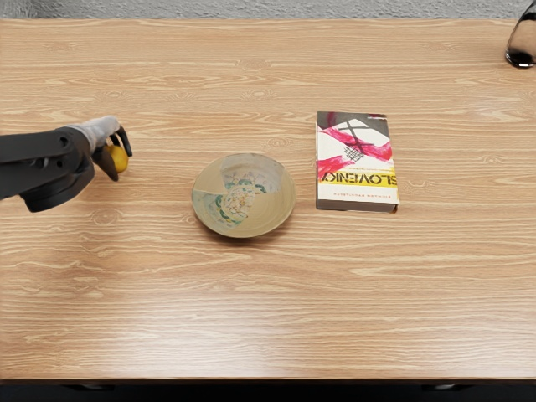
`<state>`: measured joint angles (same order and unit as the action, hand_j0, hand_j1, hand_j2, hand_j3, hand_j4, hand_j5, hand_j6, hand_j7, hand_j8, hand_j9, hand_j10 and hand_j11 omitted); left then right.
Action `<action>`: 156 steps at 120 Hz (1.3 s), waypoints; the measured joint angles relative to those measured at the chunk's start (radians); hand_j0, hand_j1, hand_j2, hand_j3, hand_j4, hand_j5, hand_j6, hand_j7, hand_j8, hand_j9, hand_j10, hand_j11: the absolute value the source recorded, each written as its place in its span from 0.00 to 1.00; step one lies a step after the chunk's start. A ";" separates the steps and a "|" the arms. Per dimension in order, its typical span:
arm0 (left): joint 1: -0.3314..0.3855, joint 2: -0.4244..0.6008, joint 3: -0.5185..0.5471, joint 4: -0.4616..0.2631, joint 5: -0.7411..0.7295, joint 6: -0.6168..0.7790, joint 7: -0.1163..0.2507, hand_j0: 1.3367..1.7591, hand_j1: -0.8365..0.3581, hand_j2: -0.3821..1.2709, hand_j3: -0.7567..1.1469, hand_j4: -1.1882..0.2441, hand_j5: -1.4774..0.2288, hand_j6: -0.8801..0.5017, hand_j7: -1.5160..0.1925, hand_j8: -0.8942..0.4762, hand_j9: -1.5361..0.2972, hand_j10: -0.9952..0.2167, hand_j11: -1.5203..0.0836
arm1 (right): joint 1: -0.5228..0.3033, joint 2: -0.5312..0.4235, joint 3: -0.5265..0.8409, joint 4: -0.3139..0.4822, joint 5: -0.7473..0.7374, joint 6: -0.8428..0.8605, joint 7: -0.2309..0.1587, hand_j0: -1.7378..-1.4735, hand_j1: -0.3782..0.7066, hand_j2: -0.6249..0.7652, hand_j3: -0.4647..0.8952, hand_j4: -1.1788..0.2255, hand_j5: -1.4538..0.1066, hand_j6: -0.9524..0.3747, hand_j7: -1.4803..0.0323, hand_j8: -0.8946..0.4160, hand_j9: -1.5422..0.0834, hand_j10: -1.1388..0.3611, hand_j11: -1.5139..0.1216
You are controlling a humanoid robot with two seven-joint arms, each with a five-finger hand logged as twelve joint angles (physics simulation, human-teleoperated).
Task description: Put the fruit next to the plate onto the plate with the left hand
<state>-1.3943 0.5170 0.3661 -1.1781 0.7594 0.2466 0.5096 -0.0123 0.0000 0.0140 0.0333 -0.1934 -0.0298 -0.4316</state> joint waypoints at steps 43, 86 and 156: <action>-0.084 0.002 -0.091 -0.116 -0.090 -0.069 0.004 0.74 0.52 0.32 0.40 0.34 0.28 0.31 0.29 0.31 0.29 0.22 0.32 | 0.000 0.000 0.000 -0.001 0.000 0.000 0.000 0.30 0.03 0.45 0.34 0.84 0.93 0.72 0.98 0.68 0.95 0.76 0.93; -0.123 0.015 -0.191 -0.198 -0.186 -0.203 0.004 0.75 0.47 0.43 0.40 0.35 0.26 0.31 0.29 0.30 0.29 0.22 0.32 | 0.000 0.000 0.000 0.000 0.000 0.000 0.000 0.30 0.03 0.45 0.34 0.84 0.93 0.72 0.98 0.68 0.95 0.76 0.93; -0.121 -0.096 -0.231 -0.204 -0.223 -0.250 0.008 0.75 0.47 0.42 0.40 0.34 0.27 0.31 0.30 0.30 0.29 0.22 0.33 | 0.000 0.000 0.000 0.000 0.000 0.000 0.000 0.30 0.03 0.45 0.34 0.84 0.93 0.72 0.98 0.68 0.95 0.76 0.93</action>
<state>-1.5157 0.4215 0.1354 -1.3820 0.5361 -0.0036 0.5174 -0.0123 0.0000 0.0140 0.0333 -0.1933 -0.0297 -0.4314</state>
